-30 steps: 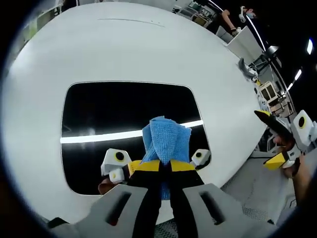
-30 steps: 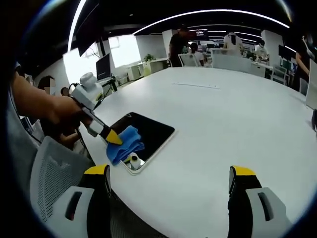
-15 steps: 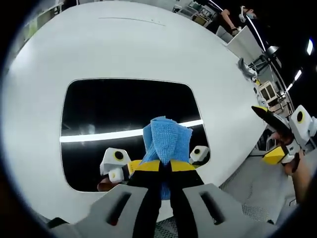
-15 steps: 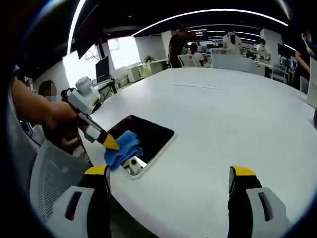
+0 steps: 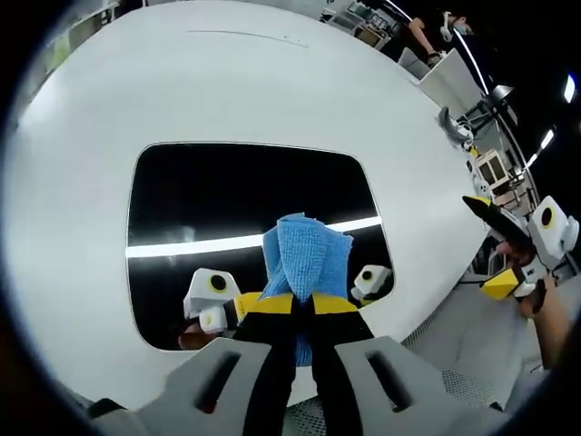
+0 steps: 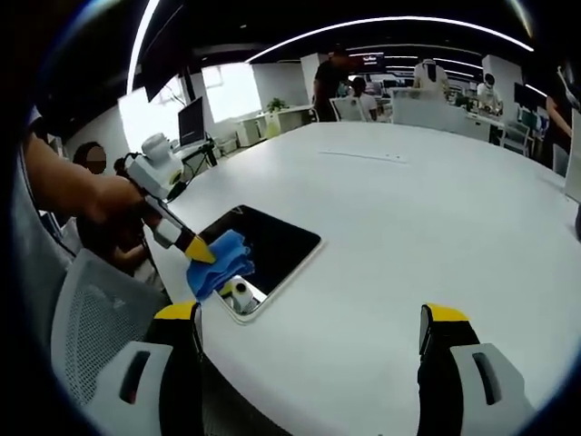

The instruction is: Wipe the mirror surface with the cleaning cloth until all visible marks leave the cleaned area.

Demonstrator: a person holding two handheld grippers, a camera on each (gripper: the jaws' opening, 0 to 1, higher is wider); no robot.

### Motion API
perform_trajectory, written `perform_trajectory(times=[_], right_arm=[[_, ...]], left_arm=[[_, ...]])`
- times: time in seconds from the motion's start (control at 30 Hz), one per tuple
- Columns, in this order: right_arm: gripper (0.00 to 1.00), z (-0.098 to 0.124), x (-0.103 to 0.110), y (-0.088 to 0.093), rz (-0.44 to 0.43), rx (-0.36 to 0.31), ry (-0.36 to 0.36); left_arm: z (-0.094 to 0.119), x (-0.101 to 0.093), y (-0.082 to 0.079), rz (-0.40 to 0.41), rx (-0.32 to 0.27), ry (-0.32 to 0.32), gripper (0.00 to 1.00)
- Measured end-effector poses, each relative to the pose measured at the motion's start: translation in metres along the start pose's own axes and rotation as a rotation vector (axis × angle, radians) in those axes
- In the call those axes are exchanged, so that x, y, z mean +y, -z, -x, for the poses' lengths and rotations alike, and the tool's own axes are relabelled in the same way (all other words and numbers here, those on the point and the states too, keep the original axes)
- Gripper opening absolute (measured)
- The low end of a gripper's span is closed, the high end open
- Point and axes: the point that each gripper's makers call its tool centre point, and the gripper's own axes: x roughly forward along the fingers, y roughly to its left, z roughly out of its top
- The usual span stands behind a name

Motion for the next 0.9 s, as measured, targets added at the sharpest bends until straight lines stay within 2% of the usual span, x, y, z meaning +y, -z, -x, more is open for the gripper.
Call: perform_trajectory(times=[0.37,0.9], right_arm=[[0.99,-0.002,0.004,-0.004,0.001,-0.005,-0.002],[0.99,-0.003,0.007,-0.003,-0.006,-0.010,-0.002]], left_arm=[[0.009,0.022,0.000,0.024,-0.011,-0.022,0.02],[0.010,0.022,0.001,0.029,-0.025,-0.022,0.02]])
